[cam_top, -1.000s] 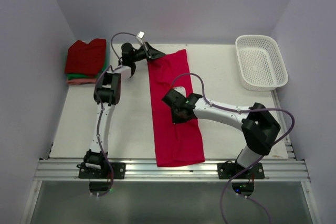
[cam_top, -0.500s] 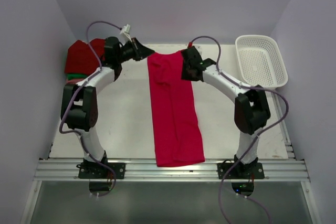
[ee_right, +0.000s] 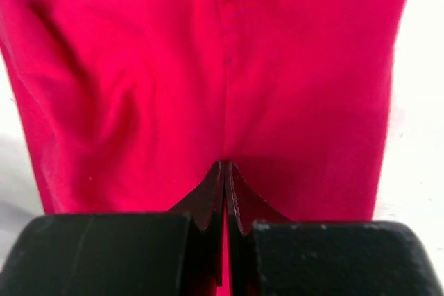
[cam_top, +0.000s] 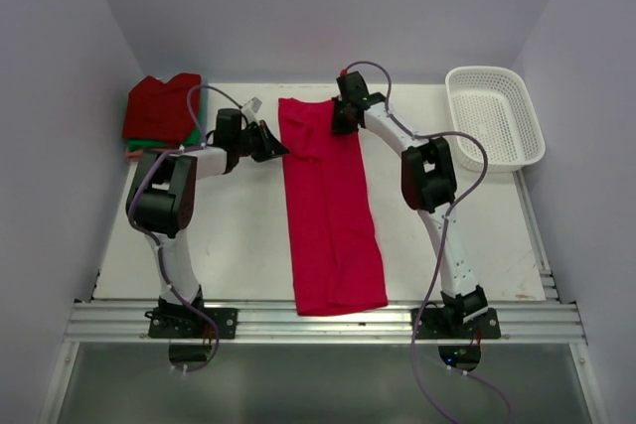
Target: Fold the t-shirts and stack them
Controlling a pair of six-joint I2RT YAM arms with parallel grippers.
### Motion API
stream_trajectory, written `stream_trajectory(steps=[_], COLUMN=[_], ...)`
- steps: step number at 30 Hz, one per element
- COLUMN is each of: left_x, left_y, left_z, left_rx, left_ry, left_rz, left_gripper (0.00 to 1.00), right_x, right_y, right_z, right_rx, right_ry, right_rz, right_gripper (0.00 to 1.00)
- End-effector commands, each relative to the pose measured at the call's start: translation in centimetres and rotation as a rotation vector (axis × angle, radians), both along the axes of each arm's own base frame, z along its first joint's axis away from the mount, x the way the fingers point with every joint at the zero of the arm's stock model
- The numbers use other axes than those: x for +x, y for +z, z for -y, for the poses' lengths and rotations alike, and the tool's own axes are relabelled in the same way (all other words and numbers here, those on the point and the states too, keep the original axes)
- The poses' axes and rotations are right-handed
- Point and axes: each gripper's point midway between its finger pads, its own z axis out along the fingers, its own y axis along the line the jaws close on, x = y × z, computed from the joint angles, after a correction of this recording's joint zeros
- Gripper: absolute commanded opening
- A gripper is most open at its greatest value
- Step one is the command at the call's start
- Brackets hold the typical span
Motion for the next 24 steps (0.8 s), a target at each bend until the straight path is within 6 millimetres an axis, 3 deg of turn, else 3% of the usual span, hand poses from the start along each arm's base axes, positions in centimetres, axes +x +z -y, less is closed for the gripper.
stream_trajectory(steps=[1, 5, 9, 14, 19, 21, 22, 23, 24], left_x=[0.3, 0.1, -0.3, -0.1, 1.8, 2.3, 2.5, 2.7, 2.8], left_y=[0.0, -1.8, -3.4, -3.5, -2.4, -1.5, -0.8, -0.3, -0.1], left_z=[-0.1, 0.2, 1.0, 1.7, 2.1, 2.5, 2.6, 2.7, 2.7], left_rx=[0.054, 0.069, 0.083, 0.080, 0.061, 0.037, 0.028, 0.022, 0.022], left_ry=[-0.002, -0.003, -0.027, -0.040, -0.027, -0.027, -0.026, -0.025, -0.021], left_rz=[0.044, -0.002, -0.043, -0.041, -0.014, 0.004, 0.018, 0.031, 0.038], left_gripper=[0.00, 0.00, 0.00, 0.00, 0.00, 0.00, 0.00, 0.00, 0.00], right_x=[1.9, 2.9, 4.4, 5.5, 5.2, 5.2, 4.3, 4.7, 4.7], right_y=[1.9, 1.4, -0.4, -3.0, -3.9, -2.4, -3.1, -0.5, 0.2], right_z=[-0.2, 1.4, 4.8, 8.3, 9.5, 9.2, 9.5, 9.3, 9.1], right_rx=[0.073, 0.036, -0.025, -0.032, -0.057, -0.035, -0.048, -0.022, -0.009], right_ry=[0.013, -0.036, -0.142, -0.237, -0.255, -0.233, -0.234, -0.237, -0.225], right_rz=[0.042, 0.046, 0.031, -0.011, -0.031, -0.004, -0.028, 0.022, 0.042], right_gripper=[0.00, 0.00, 0.00, 0.00, 0.00, 0.00, 0.00, 0.00, 0.00])
